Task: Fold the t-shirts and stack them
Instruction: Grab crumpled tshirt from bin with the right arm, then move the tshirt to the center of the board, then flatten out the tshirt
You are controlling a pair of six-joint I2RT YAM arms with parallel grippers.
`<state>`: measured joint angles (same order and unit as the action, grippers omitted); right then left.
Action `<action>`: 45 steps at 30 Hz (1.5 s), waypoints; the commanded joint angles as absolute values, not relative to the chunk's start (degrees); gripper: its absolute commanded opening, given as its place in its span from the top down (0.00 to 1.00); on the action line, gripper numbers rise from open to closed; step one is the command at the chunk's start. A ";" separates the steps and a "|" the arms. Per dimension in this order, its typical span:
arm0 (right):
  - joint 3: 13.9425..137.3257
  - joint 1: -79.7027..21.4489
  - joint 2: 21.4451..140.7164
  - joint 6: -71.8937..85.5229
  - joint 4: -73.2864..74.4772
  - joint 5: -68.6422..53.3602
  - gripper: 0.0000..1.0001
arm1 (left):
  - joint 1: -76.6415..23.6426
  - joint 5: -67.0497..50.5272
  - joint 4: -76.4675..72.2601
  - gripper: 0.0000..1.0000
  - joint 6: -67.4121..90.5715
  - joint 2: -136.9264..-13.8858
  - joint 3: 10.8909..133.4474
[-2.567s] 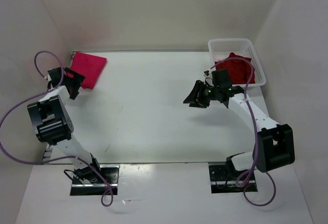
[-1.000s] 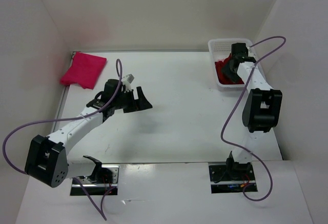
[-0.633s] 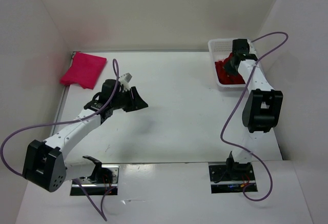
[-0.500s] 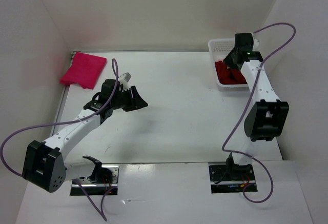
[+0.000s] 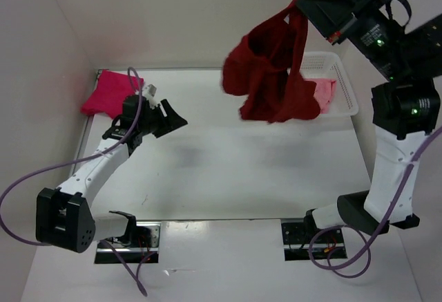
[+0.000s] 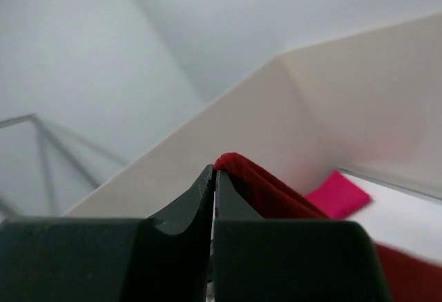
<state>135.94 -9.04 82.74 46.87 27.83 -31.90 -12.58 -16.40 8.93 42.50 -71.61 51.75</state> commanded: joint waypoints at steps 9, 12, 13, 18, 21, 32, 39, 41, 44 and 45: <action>100.32 -9.49 82.88 51.44 10.02 -46.24 1.00 | 5.44 -22.84 10.80 0.26 43.43 -64.87 48.60; 86.95 -9.49 85.86 46.16 10.55 -39.04 1.00 | 8.09 -23.38 11.33 0.26 42.19 -63.55 47.81; 81.79 -9.49 86.83 45.19 11.16 -35.98 1.00 | 8.09 -24.16 11.34 0.26 42.19 -63.54 47.81; 75.94 -6.94 90.70 43.95 18.62 -18.15 0.93 | 6.16 -23.30 15.71 0.29 36.05 -65.65 49.83; 75.32 -7.02 87.47 41.23 22.93 -12.58 0.53 | 2.38 -18.82 19.05 0.29 32.61 -65.65 49.83; 58.99 -31.95 81.13 37.61 34.37 -12.57 0.78 | -16.15 -14.69 31.71 0.33 36.73 -69.08 47.81; 53.88 -42.27 80.42 39.37 38.06 -8.79 0.35 | -30.49 -5.28 35.42 0.22 40.61 -73.37 48.69; 53.26 -42.28 82.25 37.98 37.35 -10.45 0.32 | -31.99 -5.27 35.42 0.20 40.61 -75.22 49.21; 53.88 -43.85 84.54 37.35 37.35 -11.07 0.26 | -34.80 -3.78 35.42 0.19 41.74 -77.34 49.22; 54.57 -44.55 85.07 36.83 37.35 -11.07 0.26 | -35.33 -3.78 34.29 0.19 41.75 -78.13 48.44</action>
<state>53.04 -42.63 83.22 38.44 36.86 -11.86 -33.50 -6.07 34.11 40.07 -77.30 47.99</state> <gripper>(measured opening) 0.733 0.806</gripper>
